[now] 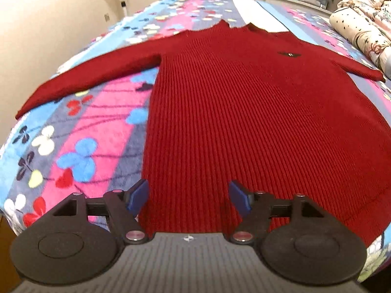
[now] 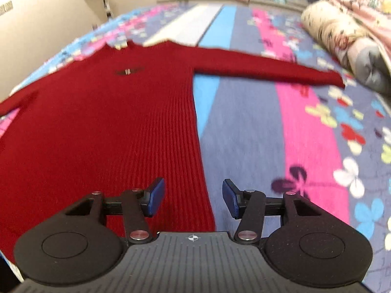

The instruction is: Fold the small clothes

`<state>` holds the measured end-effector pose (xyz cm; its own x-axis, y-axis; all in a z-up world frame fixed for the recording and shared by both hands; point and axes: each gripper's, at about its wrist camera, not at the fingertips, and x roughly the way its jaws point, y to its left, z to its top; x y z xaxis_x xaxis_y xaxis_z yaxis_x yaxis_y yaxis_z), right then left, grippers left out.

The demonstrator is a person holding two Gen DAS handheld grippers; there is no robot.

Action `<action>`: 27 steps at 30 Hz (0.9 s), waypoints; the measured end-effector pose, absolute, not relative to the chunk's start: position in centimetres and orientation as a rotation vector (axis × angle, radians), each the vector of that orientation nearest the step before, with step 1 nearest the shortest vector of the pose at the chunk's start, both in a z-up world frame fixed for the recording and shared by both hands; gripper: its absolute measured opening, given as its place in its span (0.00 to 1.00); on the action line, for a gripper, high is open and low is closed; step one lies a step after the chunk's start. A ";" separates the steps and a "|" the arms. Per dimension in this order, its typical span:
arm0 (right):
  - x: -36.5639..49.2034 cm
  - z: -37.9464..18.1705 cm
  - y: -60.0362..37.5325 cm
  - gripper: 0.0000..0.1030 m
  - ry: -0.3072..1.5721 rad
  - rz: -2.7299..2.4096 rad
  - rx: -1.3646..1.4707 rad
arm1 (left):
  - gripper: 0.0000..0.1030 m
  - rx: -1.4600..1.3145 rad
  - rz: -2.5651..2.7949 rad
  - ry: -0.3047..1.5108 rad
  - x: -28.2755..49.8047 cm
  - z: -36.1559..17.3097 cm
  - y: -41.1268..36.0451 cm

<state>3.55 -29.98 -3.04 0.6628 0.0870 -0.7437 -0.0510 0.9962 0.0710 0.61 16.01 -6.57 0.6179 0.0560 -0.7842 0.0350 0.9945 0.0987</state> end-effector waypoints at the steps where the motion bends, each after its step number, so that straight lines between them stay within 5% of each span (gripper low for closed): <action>1: 3.7 -2.9 -29.8 0.53 0.834 0.082 0.051 | 0.80 0.106 0.016 0.895 0.5 -6.4 15.7; 6: 4.3 -3.1 -29.3 0.56 0.837 0.174 0.096 | 0.81 0.098 0.014 0.867 0.4 -5.9 15.5; 10: 5.4 -6.8 -28.6 0.60 1.058 0.145 0.022 | 0.81 0.138 0.021 0.894 0.4 -6.5 15.2; 27: 4.9 -2.4 -29.6 0.60 0.786 0.095 0.125 | 0.81 0.073 0.112 0.691 0.8 -2.8 16.8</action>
<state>4.92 -29.64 -2.44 0.7034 0.1317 -0.6985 -0.0388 0.9883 0.1473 0.80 16.84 -2.80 0.7650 0.1273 -0.6313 -0.0788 0.9914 0.1045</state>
